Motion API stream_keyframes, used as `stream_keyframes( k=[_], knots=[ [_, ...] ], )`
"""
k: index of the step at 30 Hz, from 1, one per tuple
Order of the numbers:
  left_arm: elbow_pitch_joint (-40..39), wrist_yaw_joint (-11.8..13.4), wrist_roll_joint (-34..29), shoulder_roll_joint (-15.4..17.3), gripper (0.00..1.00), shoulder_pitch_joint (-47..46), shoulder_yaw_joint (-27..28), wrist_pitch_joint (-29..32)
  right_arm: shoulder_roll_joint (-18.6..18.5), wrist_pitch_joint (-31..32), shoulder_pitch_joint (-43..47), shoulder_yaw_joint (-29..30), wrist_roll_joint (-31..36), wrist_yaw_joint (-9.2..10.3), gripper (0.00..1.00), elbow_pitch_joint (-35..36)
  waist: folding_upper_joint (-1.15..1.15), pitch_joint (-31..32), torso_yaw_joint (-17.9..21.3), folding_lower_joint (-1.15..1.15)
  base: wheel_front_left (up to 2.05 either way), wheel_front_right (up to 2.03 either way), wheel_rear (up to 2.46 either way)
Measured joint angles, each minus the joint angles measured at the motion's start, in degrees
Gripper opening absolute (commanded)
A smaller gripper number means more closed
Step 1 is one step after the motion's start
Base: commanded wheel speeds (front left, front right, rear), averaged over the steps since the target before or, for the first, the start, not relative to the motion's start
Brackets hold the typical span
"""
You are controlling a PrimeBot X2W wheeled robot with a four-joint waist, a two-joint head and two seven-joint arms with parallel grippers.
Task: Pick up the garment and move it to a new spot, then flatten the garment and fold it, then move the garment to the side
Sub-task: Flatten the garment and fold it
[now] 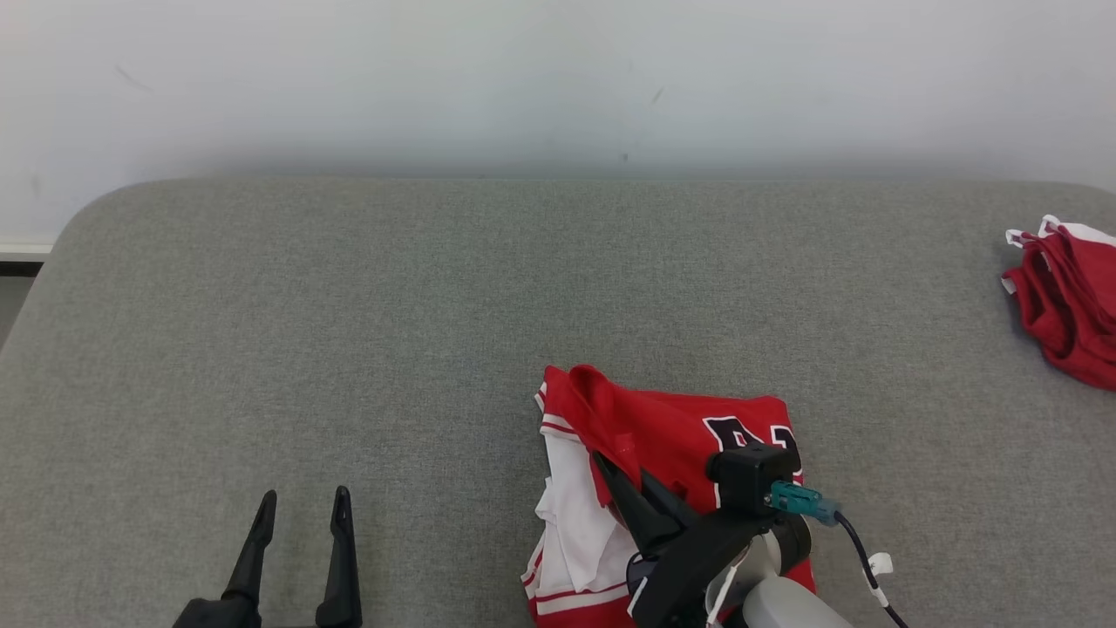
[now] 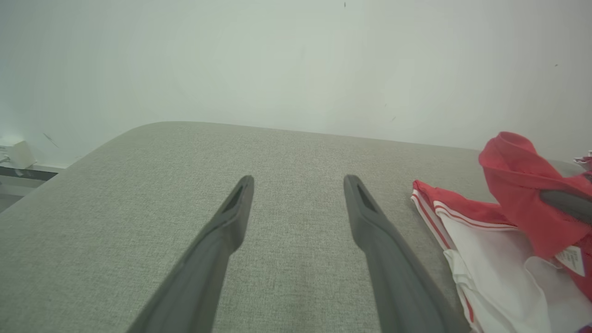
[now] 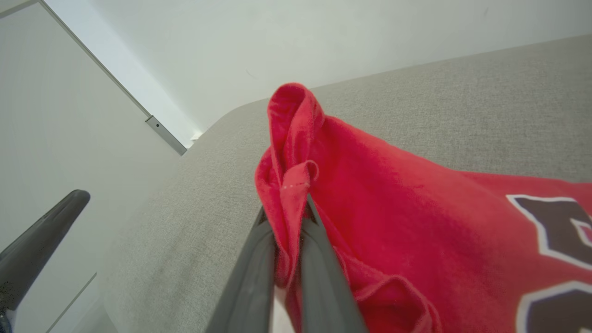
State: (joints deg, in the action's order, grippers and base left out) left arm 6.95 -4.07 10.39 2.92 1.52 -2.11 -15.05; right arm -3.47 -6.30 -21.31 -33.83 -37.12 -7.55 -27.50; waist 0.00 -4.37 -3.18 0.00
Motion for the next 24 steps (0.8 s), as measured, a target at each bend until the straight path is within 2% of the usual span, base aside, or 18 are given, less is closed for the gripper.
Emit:
stream_keyframes(
  k=[2,3,4,5,10,13,18,24],
  knots=[
    [0.1,0.0,0.0,0.0,1.00,-0.5,-0.2,0.0,0.2,-0.4,-0.6,-0.6,0.0,0.00,0.00,-1.9,0.00,-0.2,-0.3,0.00,0.00,0.00,0.00],
    [0.2,0.0,0.1,0.0,1.00,-0.5,-0.3,0.0,0.3,-0.4,-1.1,-1.2,0.0,0.00,0.30,-2.8,0.00,-0.3,-0.4,0.00,0.00,0.00,0.00],
    [0.3,0.0,0.1,0.0,1.00,-0.5,-0.4,0.0,0.4,-0.8,-1.4,-1.6,0.0,0.00,0.73,-3.4,0.00,-0.4,-0.5,0.00,0.00,0.00,0.00],
    [0.3,0.1,0.1,0.0,1.00,-0.5,-0.4,0.0,0.4,-1.2,-1.7,-1.8,-0.2,0.00,1.00,-3.8,0.00,-0.5,-0.5,0.00,0.00,0.00,0.00],
    [0.6,0.3,0.3,0.0,1.00,-0.7,0.0,0.0,0.4,-5.0,-4.8,-1.8,0.1,0.00,1.00,-3.9,0.00,-0.7,0.3,0.00,0.00,0.00,0.00],
    [0.7,0.1,0.3,0.0,1.00,-0.7,0.2,0.0,-0.8,-6.5,-6.2,-0.8,0.9,0.00,1.00,-2.7,0.00,-0.6,1.2,0.00,0.00,0.00,0.00],
    [0.4,0.0,0.2,0.0,1.00,-1.0,0.7,0.0,-5.7,-8.4,-6.7,5.3,2.9,0.00,1.00,0.8,0.00,-0.3,3.1,0.00,0.00,0.00,0.00],
    [-0.1,0.0,-0.2,0.0,1.00,-1.0,1.7,0.0,-8.4,-8.7,-1.5,13.2,6.5,0.00,1.00,7.5,0.00,0.6,4.5,0.00,0.00,0.00,0.00]
  ],
)
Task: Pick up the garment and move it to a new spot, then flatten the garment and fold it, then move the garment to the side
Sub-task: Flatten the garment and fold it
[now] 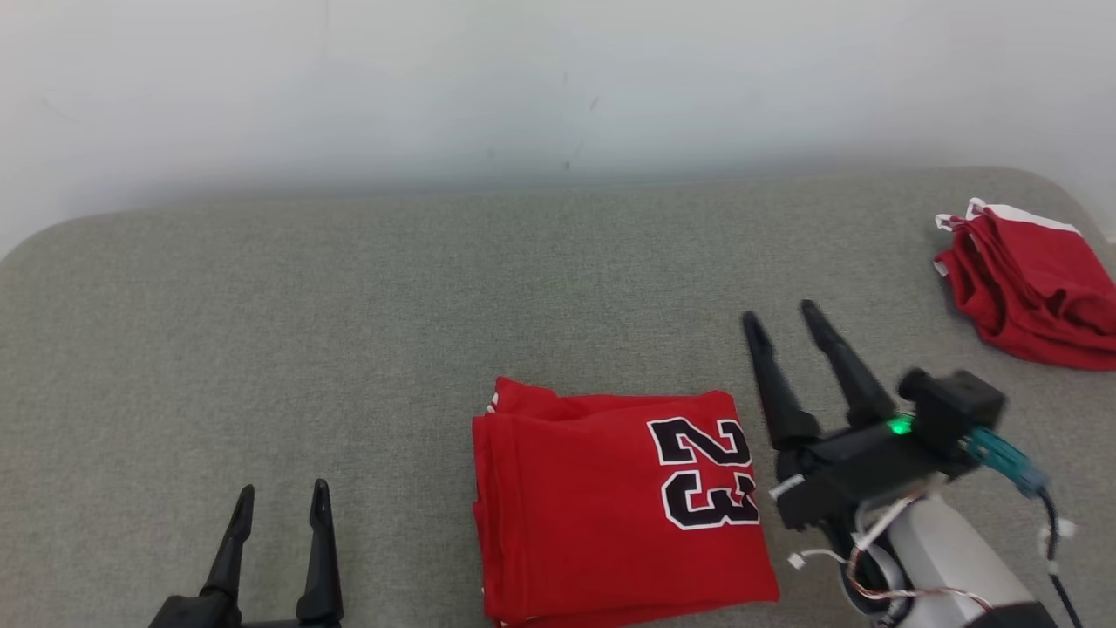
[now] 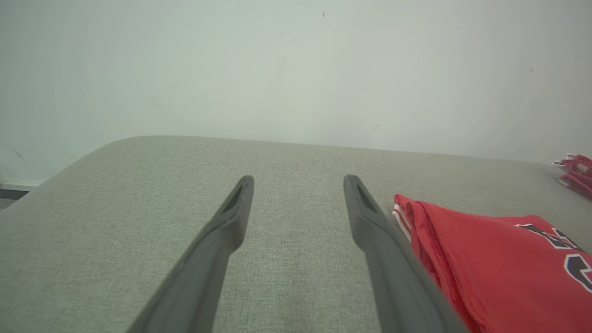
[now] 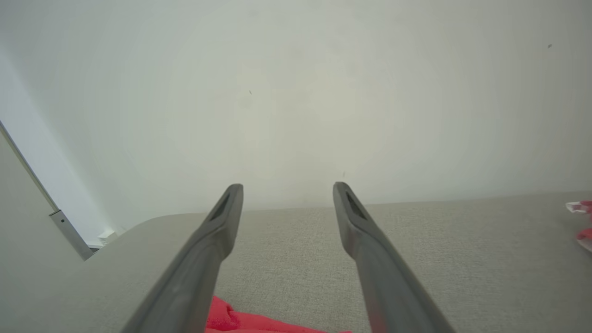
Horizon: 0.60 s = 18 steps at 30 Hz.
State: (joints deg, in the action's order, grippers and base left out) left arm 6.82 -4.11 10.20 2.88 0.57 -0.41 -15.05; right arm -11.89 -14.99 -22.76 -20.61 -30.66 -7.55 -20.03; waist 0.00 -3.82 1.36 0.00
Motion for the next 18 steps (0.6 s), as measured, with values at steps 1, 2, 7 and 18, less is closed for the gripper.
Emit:
stream_keyframes(
  k=[1,2,7,18],
  knots=[
    [-0.1,-0.1,-0.1,0.0,1.00,0.1,0.3,0.0,-0.2,0.0,1.2,1.3,0.7,0.00,1.00,1.3,0.00,0.2,0.2,0.00,0.00,0.00,0.00],
    [-0.2,-0.2,-0.1,0.0,1.00,0.1,0.3,0.0,-0.2,0.0,2.7,3.0,1.3,0.00,1.00,2.9,0.00,0.4,0.4,0.00,0.00,0.00,0.00],
    [-0.4,-0.4,-0.6,0.0,1.00,0.3,0.7,0.0,-0.9,-0.1,9.7,8.4,5.2,0.00,1.00,8.8,0.00,1.2,1.4,0.00,0.00,0.00,0.00],
    [-1.5,-0.7,-1.6,0.0,1.00,1.6,2.0,0.0,0.7,-0.1,20.4,14.1,10.1,0.00,1.00,13.8,0.00,3.0,2.5,0.00,0.00,0.00,0.00]
  ],
)
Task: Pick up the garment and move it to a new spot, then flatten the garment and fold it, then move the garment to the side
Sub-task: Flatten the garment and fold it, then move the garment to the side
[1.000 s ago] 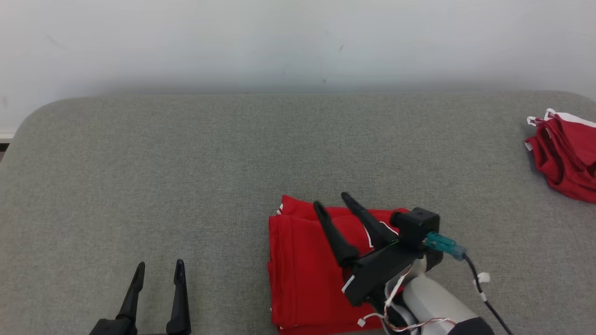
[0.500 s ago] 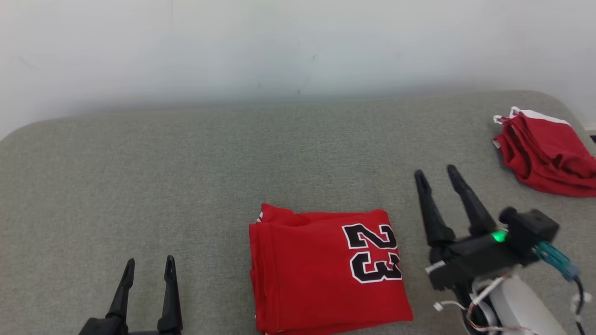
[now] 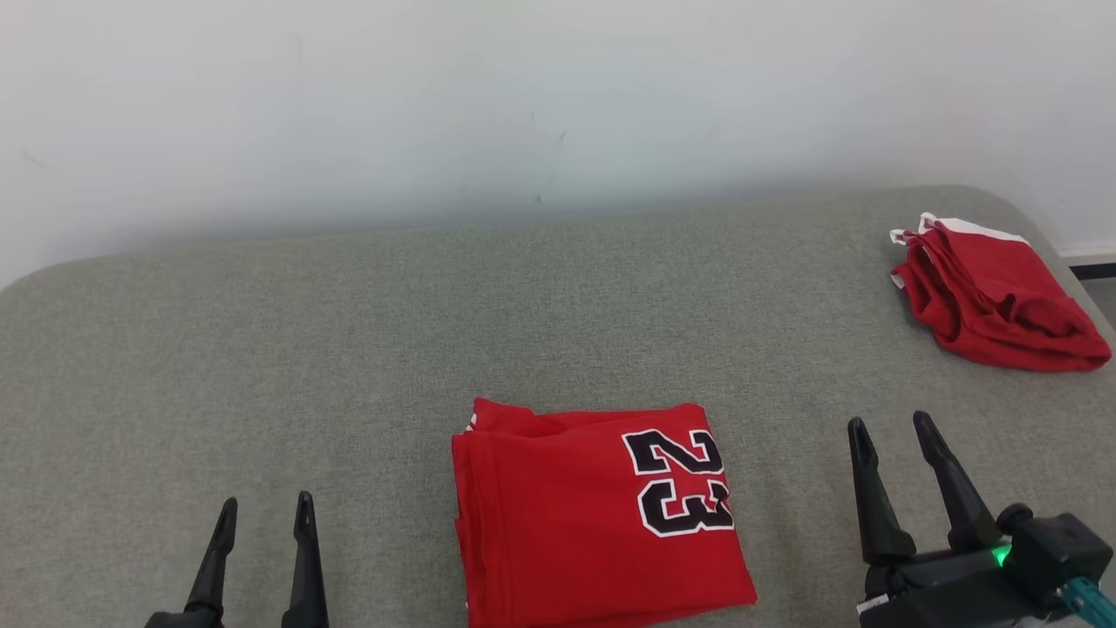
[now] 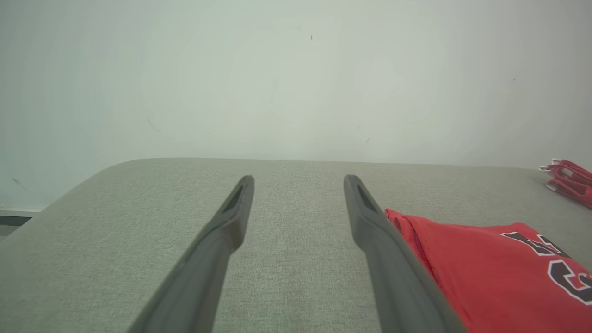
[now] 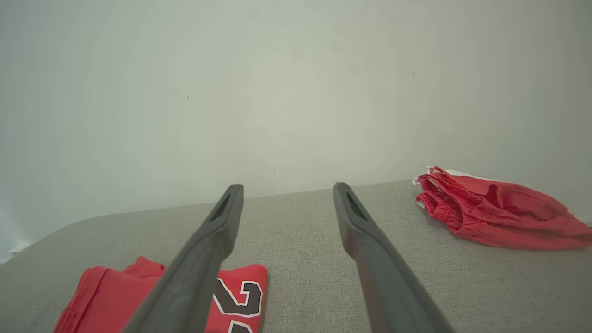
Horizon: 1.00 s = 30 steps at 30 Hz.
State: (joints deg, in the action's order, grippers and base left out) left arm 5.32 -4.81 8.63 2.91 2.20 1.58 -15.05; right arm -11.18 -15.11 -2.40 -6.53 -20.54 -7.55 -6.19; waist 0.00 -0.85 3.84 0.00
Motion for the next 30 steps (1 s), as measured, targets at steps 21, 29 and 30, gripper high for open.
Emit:
stream_keyframes(
  k=[21,29,30],
  knots=[
    [-1.4,-0.7,-1.1,0.0,1.00,3.7,0.3,0.0,1.7,0.0,4.3,1.9,2.6,0.00,1.00,-0.1,0.00,1.1,-2.6,0.00,0.00,0.00,0.00],
    [-1.3,-0.7,-1.1,0.0,1.00,3.7,0.3,0.0,1.7,0.0,4.3,1.7,2.7,0.00,1.00,-0.5,0.00,1.1,-2.8,0.00,0.00,0.00,0.00],
    [-1.3,-0.7,-1.1,0.0,1.00,3.7,0.3,0.0,1.7,0.0,4.3,1.7,2.8,0.00,1.00,-0.5,0.00,1.1,-2.8,0.00,0.00,0.00,0.00]
  ],
)
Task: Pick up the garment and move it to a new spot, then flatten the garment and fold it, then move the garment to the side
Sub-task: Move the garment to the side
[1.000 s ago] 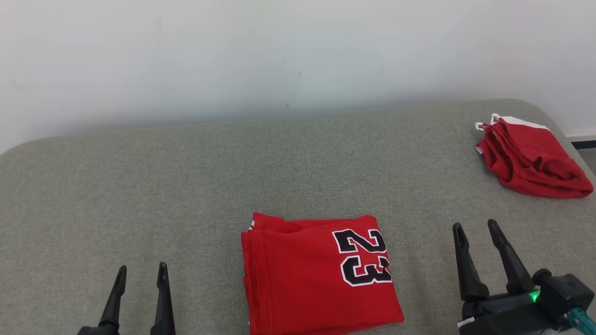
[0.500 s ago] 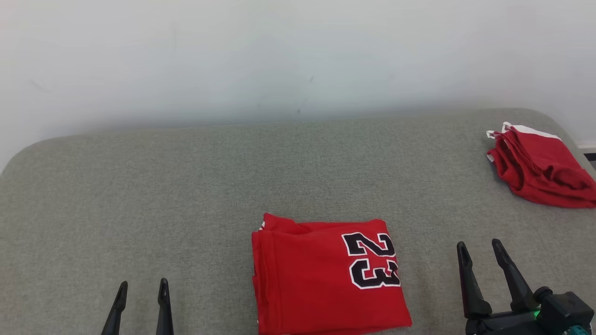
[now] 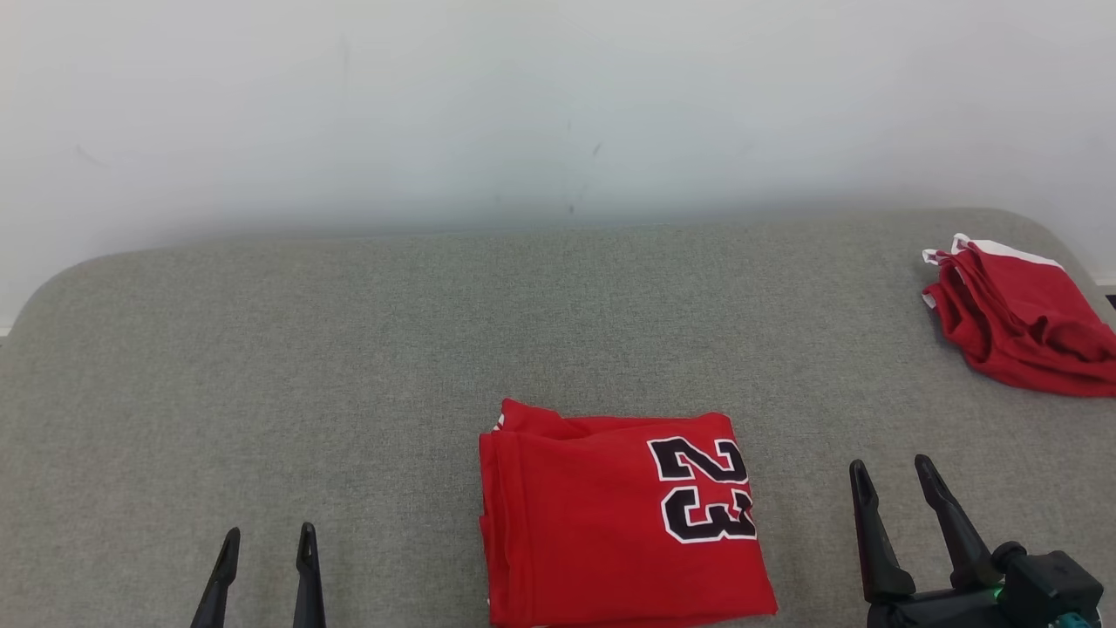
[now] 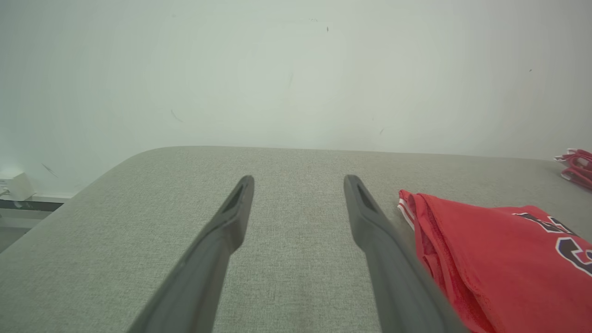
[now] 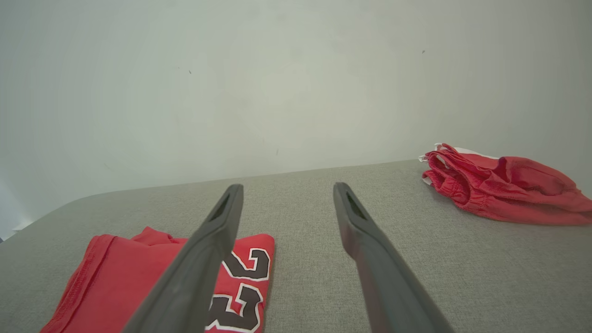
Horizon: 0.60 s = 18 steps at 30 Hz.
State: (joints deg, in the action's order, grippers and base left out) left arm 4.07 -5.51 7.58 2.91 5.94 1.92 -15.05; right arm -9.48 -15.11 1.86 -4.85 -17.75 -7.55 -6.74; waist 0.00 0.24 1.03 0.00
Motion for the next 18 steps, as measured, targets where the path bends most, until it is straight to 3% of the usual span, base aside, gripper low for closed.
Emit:
stream_keyframes(
  k=[12,18],
  knots=[
    [0.3,0.0,0.1,0.0,1.00,-0.2,-0.6,0.0,-0.8,0.0,-1.1,-1.8,-0.3,0.00,1.00,-1.9,0.00,-0.3,-0.5,-0.01,0.00,0.00,0.00],
    [0.2,0.5,0.6,0.0,1.00,-0.6,-1.4,0.0,-2.5,0.8,-5.8,-4.5,-0.9,0.00,1.00,-8.1,0.00,-0.8,-2.1,0.00,0.00,0.00,0.00]
  ],
)
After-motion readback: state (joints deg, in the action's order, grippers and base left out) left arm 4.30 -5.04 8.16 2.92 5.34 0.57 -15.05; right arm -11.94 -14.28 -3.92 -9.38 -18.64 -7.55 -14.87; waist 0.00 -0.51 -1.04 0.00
